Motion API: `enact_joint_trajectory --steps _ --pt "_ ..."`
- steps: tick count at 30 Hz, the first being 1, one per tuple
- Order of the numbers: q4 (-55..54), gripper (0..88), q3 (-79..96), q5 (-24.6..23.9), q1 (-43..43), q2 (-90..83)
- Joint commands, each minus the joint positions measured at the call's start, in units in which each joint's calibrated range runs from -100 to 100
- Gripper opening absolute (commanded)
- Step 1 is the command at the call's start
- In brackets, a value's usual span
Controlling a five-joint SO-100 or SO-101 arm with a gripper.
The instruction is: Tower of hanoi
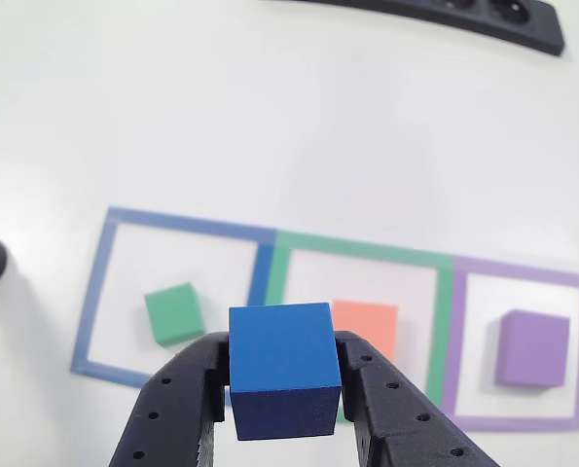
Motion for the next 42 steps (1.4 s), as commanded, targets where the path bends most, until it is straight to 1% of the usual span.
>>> enact_joint_trajectory --steps 1,4,12,20,24,26,28,32,36,42 --pt "8.8 2.4 -11.5 0.0 3.5 -1.5" --pt "10.7 2.4 -12.7 0.0 6.9 -2.0" --pt "10.8 2.2 -11.4 0.0 16.2 -2.2" --pt "6.1 2.0 -5.6 0.0 25.0 -3.0" --pt "5.5 2.0 -3.7 0.0 27.6 -3.9" --pt "3.7 2.0 0.2 0.0 28.7 -5.5" --pt "-1.6 2.2 8.5 0.0 29.9 -8.3" --pt "-21.1 2.5 30.2 0.0 32.0 -13.2" --pt "-43.6 2.7 47.0 0.0 32.4 -12.2" --pt "-67.9 2.8 55.9 0.0 32.4 -0.7"
